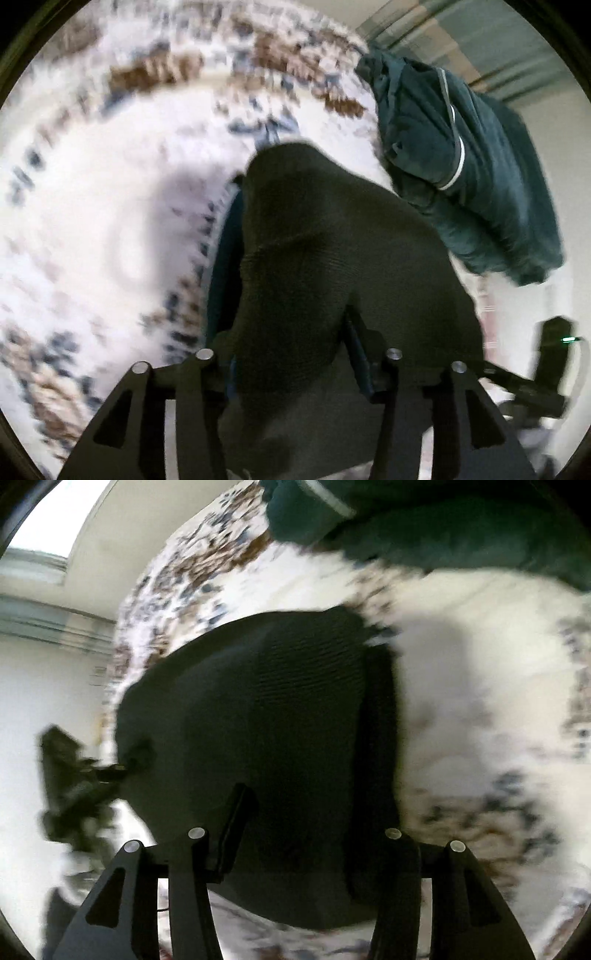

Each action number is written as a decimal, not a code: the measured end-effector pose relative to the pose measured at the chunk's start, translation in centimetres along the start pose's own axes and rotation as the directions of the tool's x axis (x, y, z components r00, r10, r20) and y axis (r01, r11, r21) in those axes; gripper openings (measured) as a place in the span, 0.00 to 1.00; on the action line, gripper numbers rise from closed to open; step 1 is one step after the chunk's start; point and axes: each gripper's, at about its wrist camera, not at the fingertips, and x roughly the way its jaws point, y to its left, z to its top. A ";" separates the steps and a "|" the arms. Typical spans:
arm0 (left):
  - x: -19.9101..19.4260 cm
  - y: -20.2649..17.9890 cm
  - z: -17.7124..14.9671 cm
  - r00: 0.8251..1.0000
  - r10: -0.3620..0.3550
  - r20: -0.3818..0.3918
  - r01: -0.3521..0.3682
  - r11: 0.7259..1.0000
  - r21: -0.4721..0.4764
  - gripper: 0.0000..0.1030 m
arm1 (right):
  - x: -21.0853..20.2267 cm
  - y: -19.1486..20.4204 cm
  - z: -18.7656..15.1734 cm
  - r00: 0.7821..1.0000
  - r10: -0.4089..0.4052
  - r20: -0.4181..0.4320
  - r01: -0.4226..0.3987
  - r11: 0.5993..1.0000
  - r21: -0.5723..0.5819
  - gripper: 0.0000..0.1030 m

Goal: Fold small clothes

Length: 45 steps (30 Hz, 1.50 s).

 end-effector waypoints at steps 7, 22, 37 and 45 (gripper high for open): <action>-3.8 -4.2 -3.9 0.970 0.201 0.139 -0.218 0.969 0.119 0.97 | -2.7 1.9 -3.1 0.946 -0.299 0.125 0.310 0.948 -0.076 1.00; -19.7 -13.0 -16.1 0.887 0.319 0.334 -0.373 0.921 0.112 1.00 | -19.5 7.3 -15.8 0.818 -0.428 0.385 0.493 0.866 -0.084 1.00; -39.7 -20.1 -30.5 0.793 0.272 0.545 -0.389 0.915 0.110 1.00 | -44.1 13.0 -34.6 0.706 -0.316 0.633 0.469 0.879 -0.084 1.00; -45.6 -22.6 -36.0 0.764 0.246 0.596 -0.372 0.924 0.095 1.00 | -52.5 13.5 -42.9 0.663 -0.239 0.710 0.445 0.888 -0.117 1.00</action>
